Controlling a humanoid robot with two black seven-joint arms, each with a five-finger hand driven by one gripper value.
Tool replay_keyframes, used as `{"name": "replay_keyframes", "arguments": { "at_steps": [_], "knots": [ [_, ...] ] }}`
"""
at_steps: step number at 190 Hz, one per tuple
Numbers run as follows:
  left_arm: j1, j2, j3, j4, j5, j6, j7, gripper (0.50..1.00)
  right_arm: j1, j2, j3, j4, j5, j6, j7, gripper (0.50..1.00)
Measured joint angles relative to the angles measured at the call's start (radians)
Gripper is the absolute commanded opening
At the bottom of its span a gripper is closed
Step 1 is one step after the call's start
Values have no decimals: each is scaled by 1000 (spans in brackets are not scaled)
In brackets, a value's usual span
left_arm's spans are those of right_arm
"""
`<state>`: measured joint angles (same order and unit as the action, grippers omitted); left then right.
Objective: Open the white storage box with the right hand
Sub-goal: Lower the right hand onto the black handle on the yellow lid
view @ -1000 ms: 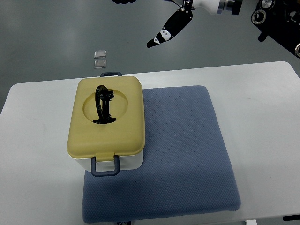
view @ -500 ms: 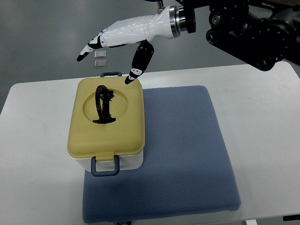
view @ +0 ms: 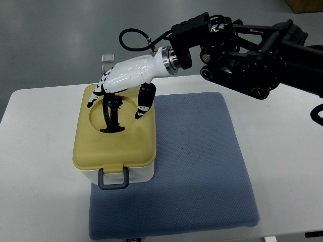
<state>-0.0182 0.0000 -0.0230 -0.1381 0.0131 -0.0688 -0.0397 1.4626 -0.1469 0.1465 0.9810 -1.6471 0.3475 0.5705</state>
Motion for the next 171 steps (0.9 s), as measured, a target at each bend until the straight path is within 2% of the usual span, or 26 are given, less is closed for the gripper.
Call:
{"name": "replay_keyframes", "arguments": {
  "at_steps": [20, 49, 171],
  "knots": [
    [0, 0, 0, 0, 0, 0, 0, 1000, 9, 0, -4, -1, -4, -6, 0, 895],
    [0, 0, 0, 0, 0, 0, 0, 1000, 26, 3, -4, -1, -5, -8, 3, 840],
    [0, 0, 0, 0, 0, 0, 0, 1000, 37, 48, -21, -1, -60, -43, -7, 819]
  ]
}}
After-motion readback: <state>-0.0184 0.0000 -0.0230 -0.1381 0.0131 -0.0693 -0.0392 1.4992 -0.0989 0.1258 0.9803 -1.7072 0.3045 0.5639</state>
